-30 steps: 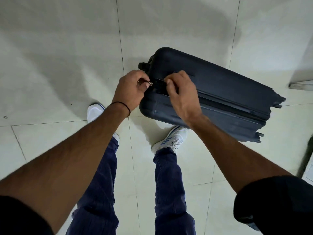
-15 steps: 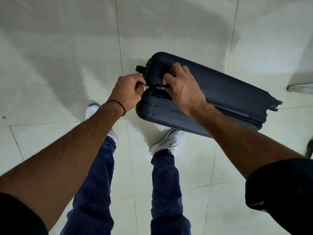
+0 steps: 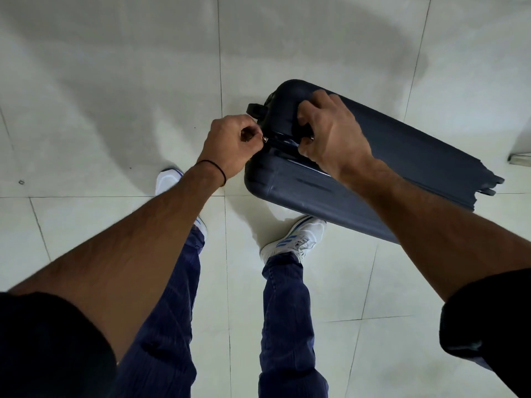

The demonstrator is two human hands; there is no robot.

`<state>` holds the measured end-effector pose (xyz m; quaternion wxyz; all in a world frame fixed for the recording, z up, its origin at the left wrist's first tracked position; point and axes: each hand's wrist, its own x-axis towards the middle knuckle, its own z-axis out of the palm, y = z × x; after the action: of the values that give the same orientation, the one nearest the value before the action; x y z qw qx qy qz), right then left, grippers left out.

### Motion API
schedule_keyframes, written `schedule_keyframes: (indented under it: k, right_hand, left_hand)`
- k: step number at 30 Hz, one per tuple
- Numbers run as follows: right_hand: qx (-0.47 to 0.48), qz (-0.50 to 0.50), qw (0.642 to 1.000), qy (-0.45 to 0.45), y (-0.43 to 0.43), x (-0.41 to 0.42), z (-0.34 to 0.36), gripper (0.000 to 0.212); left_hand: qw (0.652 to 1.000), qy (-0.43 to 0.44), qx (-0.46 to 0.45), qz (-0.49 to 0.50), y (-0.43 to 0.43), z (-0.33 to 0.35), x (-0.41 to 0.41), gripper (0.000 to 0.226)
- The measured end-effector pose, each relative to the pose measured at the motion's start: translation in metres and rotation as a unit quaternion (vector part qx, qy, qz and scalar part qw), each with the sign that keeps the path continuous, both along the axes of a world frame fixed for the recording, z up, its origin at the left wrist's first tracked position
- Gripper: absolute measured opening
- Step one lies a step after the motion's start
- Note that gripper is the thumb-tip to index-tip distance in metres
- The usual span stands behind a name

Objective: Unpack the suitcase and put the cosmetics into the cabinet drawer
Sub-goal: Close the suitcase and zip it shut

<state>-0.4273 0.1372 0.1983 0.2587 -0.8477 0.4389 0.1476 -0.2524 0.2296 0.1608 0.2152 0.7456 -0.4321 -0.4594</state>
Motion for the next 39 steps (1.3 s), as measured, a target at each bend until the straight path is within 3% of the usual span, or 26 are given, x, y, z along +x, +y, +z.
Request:
schedule_keyframes:
  k: [2, 5, 10, 13, 16, 18, 21, 23, 27, 33, 39]
  right_hand:
    - [0.004, 0.002, 1.0, 0.003, 0.0, 0.002, 0.0, 0.028]
    - [-0.006, 0.013, 1.0, 0.007, 0.005, 0.004, -0.003, 0.03]
    - [-0.022, 0.004, 1.0, 0.005, 0.009, 0.005, -0.006, 0.029]
    - [-0.037, -0.007, 0.999, -0.016, 0.008, 0.017, -0.007, 0.017]
    - [-0.078, 0.03, 0.994, -0.074, 0.008, 0.05, -0.021, 0.022]
    - [-0.071, 0.102, 0.992, 0.024, 0.005, 0.078, -0.037, 0.033]
    - [-0.041, 0.2, 0.953, 0.225, 0.001, 0.114, -0.066, 0.041]
    - [0.004, 0.226, 0.94, 0.257, 0.0, 0.129, -0.081, 0.033]
    - [0.083, 0.172, 0.952, 0.238, -0.009, 0.135, -0.084, 0.005]
    - [0.059, 0.168, 0.967, 0.181, -0.001, 0.106, -0.024, 0.018]
    - [0.05, 0.086, 0.991, 0.084, -0.017, 0.067, 0.12, 0.022]
  left_hand:
    - [0.999, 0.0, 0.019, -0.032, -0.003, 0.004, 0.011, 0.007]
    - [0.994, -0.07, 0.045, -0.077, -0.004, 0.0, 0.015, 0.01]
    - [0.988, -0.086, 0.126, 0.019, -0.009, -0.029, 0.009, 0.019]
    - [0.98, -0.047, 0.178, 0.076, -0.015, -0.046, 0.001, 0.018]
    - [0.971, 0.013, 0.2, 0.133, -0.011, -0.069, -0.001, 0.012]
    - [0.967, 0.05, 0.2, 0.149, -0.003, -0.082, 0.002, 0.014]
    - [0.965, 0.087, 0.192, 0.155, 0.009, -0.094, 0.006, 0.015]
    - [0.963, 0.101, 0.192, 0.159, 0.014, -0.099, 0.008, 0.015]
    - [0.966, 0.095, 0.179, 0.163, 0.02, -0.099, 0.006, 0.017]
    - [0.985, 0.026, 0.134, 0.101, 0.029, -0.062, -0.004, 0.02]
    - [0.991, 0.007, 0.069, 0.117, 0.022, 0.017, 0.014, 0.015]
